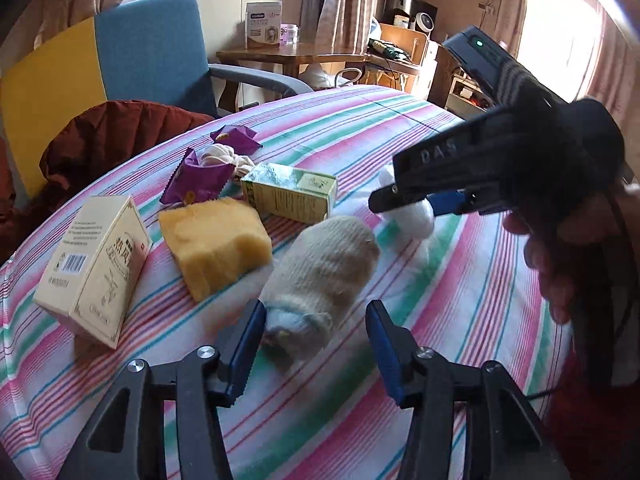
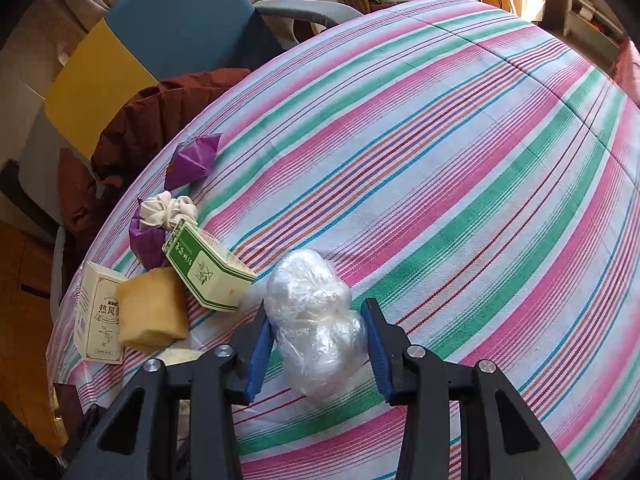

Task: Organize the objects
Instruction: 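Grasp the beige knit sock with the left tool while the right tool grasps the clear plastic bag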

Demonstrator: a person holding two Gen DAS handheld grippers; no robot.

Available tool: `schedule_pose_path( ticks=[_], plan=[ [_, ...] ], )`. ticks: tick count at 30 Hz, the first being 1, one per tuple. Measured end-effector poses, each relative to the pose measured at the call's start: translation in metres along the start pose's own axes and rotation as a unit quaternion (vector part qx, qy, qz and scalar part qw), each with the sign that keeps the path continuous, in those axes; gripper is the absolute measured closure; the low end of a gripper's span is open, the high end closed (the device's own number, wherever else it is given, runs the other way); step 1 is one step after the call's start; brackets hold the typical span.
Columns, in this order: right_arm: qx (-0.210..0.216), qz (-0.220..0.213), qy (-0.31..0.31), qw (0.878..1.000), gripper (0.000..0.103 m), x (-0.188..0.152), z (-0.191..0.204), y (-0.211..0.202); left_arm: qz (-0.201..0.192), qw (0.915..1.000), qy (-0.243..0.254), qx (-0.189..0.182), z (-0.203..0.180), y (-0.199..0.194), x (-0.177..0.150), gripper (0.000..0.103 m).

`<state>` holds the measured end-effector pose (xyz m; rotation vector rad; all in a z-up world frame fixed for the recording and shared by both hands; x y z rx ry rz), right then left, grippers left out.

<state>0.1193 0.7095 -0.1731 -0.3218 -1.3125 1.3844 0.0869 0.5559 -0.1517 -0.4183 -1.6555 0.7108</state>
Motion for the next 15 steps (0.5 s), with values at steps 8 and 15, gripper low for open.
schedule_pose_path(
  ticks=[8,15],
  plan=[
    [0.002,0.001,0.004,1.000,0.058,-0.003,-0.003,-0.008,-0.028,0.9986,-0.041,-0.018,0.000,-0.014,0.017,0.033],
    [0.002,0.002,0.000,1.000,0.058,-0.003,-0.004,-0.005,0.025,0.9978,0.058,-0.017,-0.029,0.019,0.014,0.031]
  ],
)
Point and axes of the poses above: each gripper's, at about its wrist camera, not at the fingertips, and y roughly the way its jaws point, z to its left, x to its top, the point moved 10 cm from there along y, roughly the way its jaws point, and after that the axes turned 10 degrees about -z, right-handed, at the moved point
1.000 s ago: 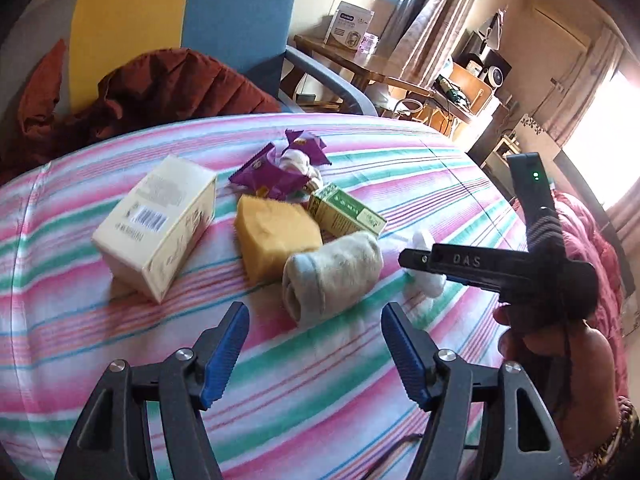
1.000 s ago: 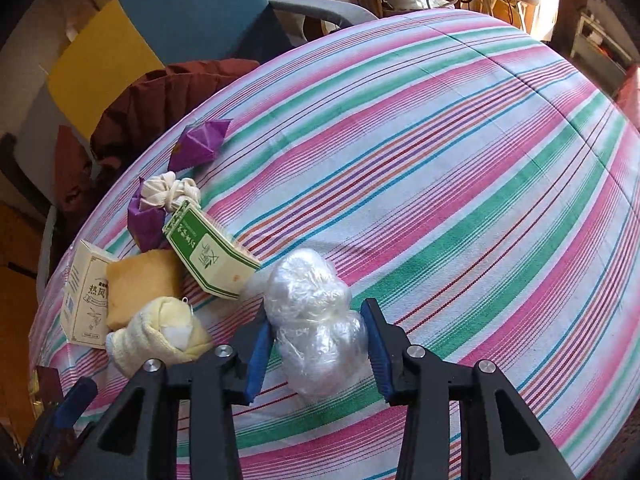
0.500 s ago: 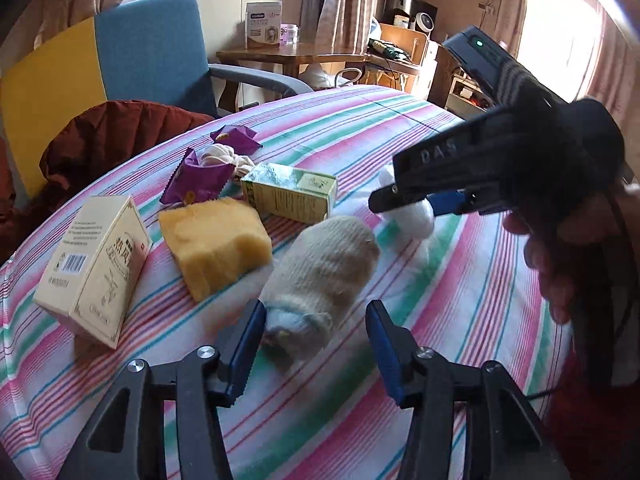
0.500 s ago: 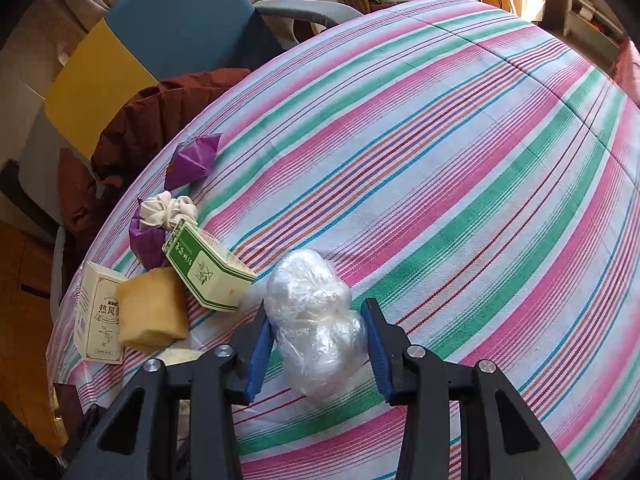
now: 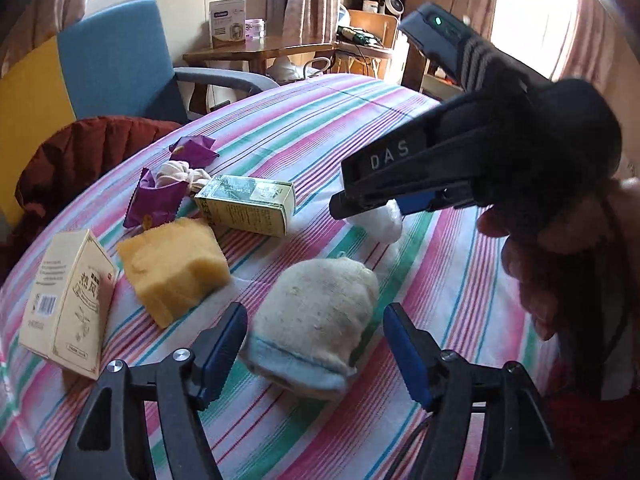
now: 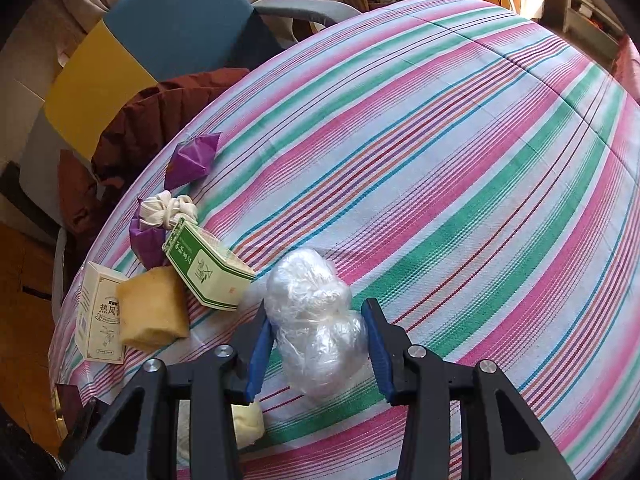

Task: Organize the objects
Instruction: 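Grasp the beige knit sock with the left tool while the right tool grasps the clear plastic bag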

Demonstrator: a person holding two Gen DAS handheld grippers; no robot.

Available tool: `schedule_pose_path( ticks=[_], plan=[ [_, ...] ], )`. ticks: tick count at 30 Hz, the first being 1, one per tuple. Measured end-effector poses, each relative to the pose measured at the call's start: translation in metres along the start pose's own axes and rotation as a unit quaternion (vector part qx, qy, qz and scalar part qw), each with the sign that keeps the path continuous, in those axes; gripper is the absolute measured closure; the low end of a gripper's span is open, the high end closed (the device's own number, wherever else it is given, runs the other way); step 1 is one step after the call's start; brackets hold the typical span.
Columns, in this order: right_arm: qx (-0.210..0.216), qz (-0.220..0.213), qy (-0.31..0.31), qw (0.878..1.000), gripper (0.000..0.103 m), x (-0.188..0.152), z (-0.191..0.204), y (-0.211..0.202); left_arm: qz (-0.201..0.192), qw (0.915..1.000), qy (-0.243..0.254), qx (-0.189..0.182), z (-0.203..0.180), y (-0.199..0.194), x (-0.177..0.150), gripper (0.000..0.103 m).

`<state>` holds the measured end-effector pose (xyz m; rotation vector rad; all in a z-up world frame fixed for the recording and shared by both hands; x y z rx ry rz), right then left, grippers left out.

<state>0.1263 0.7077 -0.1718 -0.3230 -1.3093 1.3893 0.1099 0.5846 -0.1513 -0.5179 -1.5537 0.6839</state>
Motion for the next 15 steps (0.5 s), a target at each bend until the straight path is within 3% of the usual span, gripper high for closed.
schedule_pose_path(
  ticks=[5,8,15],
  plan=[
    [-0.008,-0.001,-0.018,1.000,0.057,0.000,0.003,0.003,-0.002,0.9991,-0.040,-0.013,0.001,0.011,-0.008,0.034],
    [-0.016,-0.001,-0.033,0.999,0.058,-0.001,0.006,0.004,-0.010,0.9984,-0.055,0.005,0.011,0.009,-0.020,0.048],
    [-0.028,-0.004,-0.068,0.997,0.062,-0.003,0.013,0.005,-0.042,0.9901,-0.132,0.019,0.040,-0.019,-0.033,0.049]
  ],
)
Point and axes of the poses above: each gripper's, at about its wrist camera, not at the fingertips, and y roughly the way its jaws point, z to its left, x to its top, the point moved 10 cm from there along y, roughly the way its jaws point, and after that the axes turned 10 degrees about -z, right-handed, at the moved point
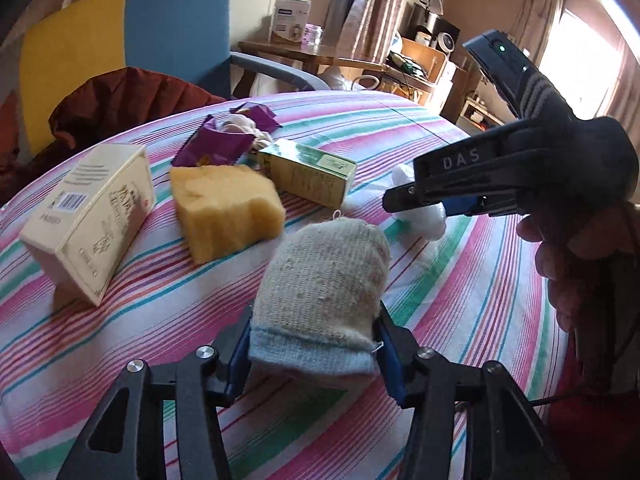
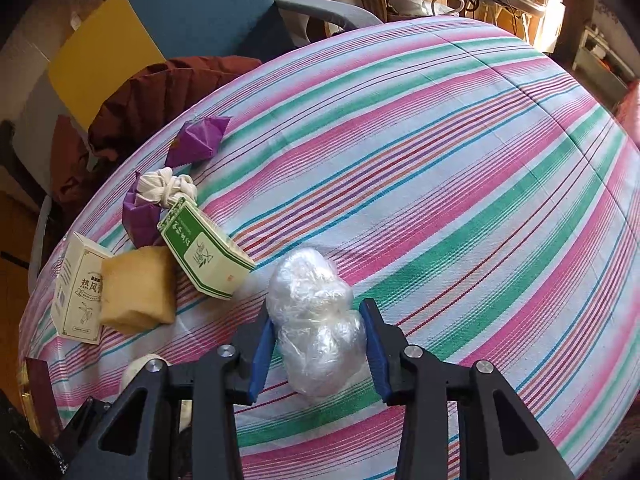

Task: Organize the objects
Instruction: 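Grasp the beige knit sock with the left tool while the right tool grasps the clear plastic bag, then carry the sock with the left tool while the right tool carries the plastic bag to the tray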

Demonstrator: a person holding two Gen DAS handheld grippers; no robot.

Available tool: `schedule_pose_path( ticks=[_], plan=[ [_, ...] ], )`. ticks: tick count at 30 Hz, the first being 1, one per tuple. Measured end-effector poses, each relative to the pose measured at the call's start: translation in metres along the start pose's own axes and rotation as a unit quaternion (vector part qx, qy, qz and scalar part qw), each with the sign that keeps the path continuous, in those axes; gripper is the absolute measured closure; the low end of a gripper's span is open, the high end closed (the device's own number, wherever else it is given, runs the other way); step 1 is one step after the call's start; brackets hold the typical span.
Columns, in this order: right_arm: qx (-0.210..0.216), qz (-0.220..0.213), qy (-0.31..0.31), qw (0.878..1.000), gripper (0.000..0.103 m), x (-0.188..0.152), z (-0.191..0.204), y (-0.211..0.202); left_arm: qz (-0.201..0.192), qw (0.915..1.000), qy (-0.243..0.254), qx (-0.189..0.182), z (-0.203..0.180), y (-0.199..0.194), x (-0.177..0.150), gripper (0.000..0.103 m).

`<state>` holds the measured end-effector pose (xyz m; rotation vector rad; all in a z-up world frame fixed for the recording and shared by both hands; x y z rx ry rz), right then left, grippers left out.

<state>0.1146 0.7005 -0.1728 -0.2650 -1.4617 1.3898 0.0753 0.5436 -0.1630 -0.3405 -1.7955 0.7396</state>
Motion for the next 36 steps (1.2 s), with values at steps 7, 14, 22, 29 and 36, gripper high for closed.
schedule_pose_path(
  ticks=[7,14,22,29,36],
  plan=[
    [0.010,-0.012,-0.033,0.999,0.063,0.003,0.017,0.000,-0.046,0.9953,-0.076,0.037,0.042,-0.040,-0.011,0.050],
    [0.023,-0.030,-0.079,0.996,0.063,0.001,0.041,-0.006,-0.065,0.9891,-0.118,0.059,0.070,-0.066,-0.029,0.050],
    [0.087,-0.060,-0.132,0.986,0.063,-0.004,0.078,-0.030,-0.077,0.9841,-0.146,0.066,0.086,-0.085,-0.045,0.050],
    [0.154,-0.039,-0.129,0.979,0.063,-0.019,0.104,-0.032,-0.085,0.9781,-0.173,0.078,0.101,-0.111,-0.060,0.050],
    [0.174,-0.035,-0.163,0.971,0.062,-0.030,0.123,-0.032,-0.084,0.9792,-0.162,0.089,0.101,-0.146,-0.082,0.050]
  ],
)
Point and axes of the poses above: each gripper's, at about its wrist camera, not at the fingertips, and y roughly the way its jaws point, z to its left, x to its top, the point moved 10 cm from there along y, roughly the way its jaws point, and after that the axes turned 10 degrees about -z, right-handed, at the moved point
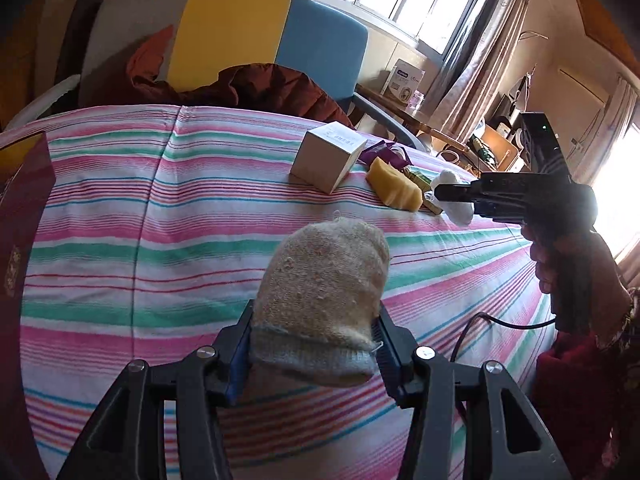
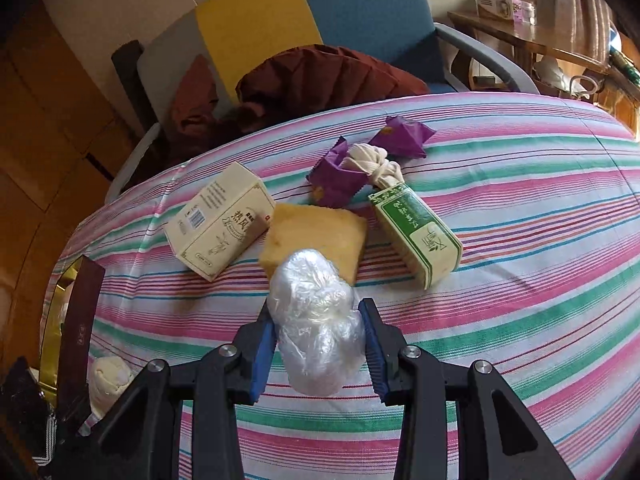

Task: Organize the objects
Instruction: 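Carry the sock with the left tool while the right tool carries the plastic bag to the tray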

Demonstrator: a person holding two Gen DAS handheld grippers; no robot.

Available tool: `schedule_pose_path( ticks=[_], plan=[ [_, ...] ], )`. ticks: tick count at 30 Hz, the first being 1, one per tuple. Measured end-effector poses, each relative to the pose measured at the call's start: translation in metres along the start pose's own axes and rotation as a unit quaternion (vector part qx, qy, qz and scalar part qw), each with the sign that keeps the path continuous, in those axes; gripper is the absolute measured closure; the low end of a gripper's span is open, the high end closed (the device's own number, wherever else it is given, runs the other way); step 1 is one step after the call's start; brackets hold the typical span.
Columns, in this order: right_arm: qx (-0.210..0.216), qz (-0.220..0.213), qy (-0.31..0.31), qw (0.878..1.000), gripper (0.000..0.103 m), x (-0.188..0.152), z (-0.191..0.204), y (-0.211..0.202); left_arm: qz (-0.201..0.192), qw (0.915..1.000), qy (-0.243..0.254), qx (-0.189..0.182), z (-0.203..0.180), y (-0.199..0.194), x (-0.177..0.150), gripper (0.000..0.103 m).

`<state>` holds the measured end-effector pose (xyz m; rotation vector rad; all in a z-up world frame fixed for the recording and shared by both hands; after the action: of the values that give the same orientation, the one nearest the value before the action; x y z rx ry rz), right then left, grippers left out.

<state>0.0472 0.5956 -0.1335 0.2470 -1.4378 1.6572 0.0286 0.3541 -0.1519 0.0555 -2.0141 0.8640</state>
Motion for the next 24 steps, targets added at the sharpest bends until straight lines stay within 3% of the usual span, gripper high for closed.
schedule_pose_path(
  ticks=[8,15,24],
  plan=[
    [0.022,-0.002,-0.042,0.999,0.063,-0.005,0.022,0.000,-0.028,0.9988,-0.039,0.003,0.029,-0.050,0.018,0.050],
    [0.037,0.011,-0.090,0.995,0.063,-0.017,0.046,0.008,-0.056,0.9956,-0.070,0.030,0.067,-0.092,0.031,0.050],
    [0.027,-0.042,-0.131,0.990,0.063,0.001,0.072,-0.014,-0.072,0.9841,-0.138,0.086,0.147,-0.146,0.029,0.050]
  ],
)
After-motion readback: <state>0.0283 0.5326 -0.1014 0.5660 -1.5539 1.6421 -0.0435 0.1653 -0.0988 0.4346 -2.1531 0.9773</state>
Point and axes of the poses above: each gripper's, at about its wrist camera, not at the fingertips, and y roughly the way its jaws point, z to its left, x to its top, the point moved 10 cm from there along y, roughly the way its jaws point, and after that the axes turned 10 degrees about -z, right-handed, at the moved point
